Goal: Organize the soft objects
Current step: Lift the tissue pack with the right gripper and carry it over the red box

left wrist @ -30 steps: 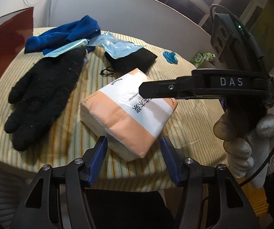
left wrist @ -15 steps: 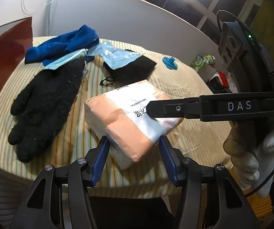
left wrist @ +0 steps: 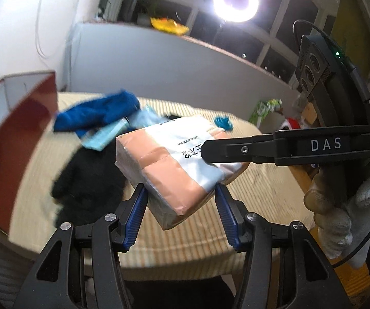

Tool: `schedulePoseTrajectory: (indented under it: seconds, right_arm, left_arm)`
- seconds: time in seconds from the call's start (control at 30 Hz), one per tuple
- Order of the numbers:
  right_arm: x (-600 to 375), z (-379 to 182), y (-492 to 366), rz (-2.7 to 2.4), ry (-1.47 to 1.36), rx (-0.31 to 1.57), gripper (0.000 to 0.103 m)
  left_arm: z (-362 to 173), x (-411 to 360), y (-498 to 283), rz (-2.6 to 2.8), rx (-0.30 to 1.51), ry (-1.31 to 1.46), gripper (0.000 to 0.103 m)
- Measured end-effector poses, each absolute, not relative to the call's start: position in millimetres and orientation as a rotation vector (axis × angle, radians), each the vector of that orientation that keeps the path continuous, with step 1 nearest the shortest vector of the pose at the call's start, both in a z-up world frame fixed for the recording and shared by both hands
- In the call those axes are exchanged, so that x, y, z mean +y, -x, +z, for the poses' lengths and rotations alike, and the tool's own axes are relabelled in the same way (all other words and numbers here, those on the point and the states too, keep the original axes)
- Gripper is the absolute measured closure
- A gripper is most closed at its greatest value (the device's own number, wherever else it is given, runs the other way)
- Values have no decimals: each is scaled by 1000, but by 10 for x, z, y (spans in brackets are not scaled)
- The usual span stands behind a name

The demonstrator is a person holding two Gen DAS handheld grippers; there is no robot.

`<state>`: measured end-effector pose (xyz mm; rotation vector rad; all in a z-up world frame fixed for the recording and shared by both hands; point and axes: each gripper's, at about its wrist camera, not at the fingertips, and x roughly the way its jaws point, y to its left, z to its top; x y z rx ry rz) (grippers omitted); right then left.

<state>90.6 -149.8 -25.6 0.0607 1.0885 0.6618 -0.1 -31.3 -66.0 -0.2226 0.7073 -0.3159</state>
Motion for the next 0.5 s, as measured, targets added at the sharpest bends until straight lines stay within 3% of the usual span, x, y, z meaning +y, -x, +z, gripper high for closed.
schedulePoseTrajectory:
  seconds: [0.5]
  right_arm:
    - [111, 409, -1018, 898, 40, 937, 53]
  left_arm:
    - [-145, 1061, 176, -58, 508, 264, 50]
